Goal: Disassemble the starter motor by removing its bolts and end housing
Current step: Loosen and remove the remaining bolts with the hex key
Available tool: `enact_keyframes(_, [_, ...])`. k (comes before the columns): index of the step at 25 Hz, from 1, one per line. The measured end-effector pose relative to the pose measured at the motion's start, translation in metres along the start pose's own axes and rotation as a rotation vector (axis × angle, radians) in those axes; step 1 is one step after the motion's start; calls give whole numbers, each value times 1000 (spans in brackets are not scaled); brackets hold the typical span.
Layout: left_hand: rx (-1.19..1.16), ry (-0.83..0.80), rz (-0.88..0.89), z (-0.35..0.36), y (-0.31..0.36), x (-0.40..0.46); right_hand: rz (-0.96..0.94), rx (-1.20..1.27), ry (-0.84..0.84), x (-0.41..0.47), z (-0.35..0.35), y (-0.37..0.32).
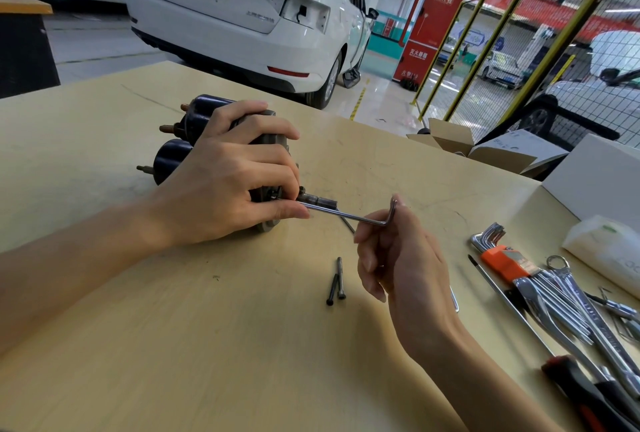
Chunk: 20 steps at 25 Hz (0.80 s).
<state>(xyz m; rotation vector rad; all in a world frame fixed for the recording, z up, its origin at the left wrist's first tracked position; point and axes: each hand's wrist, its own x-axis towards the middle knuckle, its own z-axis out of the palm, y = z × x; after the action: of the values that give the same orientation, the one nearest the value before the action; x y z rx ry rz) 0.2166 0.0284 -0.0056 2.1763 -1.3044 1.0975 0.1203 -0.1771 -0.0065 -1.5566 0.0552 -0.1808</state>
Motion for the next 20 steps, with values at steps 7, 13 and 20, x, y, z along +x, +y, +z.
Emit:
enact_keyframes(7, [-1,-1,-3,-1,0,1,-6,3,-20,-2,-1,-3])
enact_keyframes(13, [-2,-3,-7,-1,0,1,3,39,-46,1,0,-1])
enact_keyframes(20, [-4,-14,-7,-1,1,1,38,44,-91,0,-2,0])
